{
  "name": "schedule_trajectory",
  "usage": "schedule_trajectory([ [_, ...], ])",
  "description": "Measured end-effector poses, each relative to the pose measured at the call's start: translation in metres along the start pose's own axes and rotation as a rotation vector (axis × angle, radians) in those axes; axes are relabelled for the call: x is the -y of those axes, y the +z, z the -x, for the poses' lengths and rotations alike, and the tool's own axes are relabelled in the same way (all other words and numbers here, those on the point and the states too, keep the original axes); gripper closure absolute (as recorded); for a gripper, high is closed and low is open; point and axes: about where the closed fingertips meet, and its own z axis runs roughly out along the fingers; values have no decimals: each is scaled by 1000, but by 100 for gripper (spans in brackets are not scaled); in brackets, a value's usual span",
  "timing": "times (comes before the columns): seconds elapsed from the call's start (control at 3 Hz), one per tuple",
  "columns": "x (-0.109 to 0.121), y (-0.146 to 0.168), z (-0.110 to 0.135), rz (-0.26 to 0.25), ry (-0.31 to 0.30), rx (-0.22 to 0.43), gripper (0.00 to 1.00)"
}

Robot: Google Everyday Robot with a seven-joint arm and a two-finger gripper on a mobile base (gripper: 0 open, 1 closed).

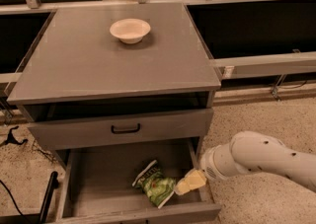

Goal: Pick green jalapeno chip bag from middle drawer and place on counter

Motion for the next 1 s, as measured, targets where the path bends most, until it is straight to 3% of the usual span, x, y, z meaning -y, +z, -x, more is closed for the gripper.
schedule_trajectory([
  [0.33, -2, 22, -10, 14, 29, 27, 0],
  [1.0, -11, 72, -5, 46, 45, 103, 0],
])
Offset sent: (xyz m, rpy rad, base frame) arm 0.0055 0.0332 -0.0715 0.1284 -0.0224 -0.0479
